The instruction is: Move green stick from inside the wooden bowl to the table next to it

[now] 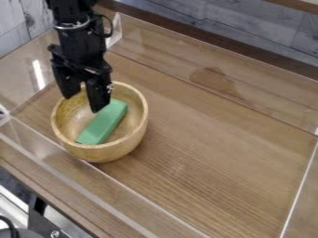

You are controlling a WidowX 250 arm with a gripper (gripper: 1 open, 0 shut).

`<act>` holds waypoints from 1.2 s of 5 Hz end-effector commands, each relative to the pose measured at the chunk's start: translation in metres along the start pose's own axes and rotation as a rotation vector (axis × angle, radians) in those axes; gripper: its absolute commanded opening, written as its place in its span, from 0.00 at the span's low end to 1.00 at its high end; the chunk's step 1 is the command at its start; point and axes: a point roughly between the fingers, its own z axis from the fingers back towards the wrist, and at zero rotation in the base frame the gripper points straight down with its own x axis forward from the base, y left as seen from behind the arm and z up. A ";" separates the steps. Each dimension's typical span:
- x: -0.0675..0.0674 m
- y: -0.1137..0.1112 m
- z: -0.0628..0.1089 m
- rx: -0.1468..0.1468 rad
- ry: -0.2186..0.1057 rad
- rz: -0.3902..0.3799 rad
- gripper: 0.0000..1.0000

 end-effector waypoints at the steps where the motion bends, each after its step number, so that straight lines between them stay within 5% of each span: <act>1: 0.002 0.004 0.006 0.014 -0.036 0.020 1.00; 6: 0.003 0.003 -0.004 0.005 -0.048 0.060 1.00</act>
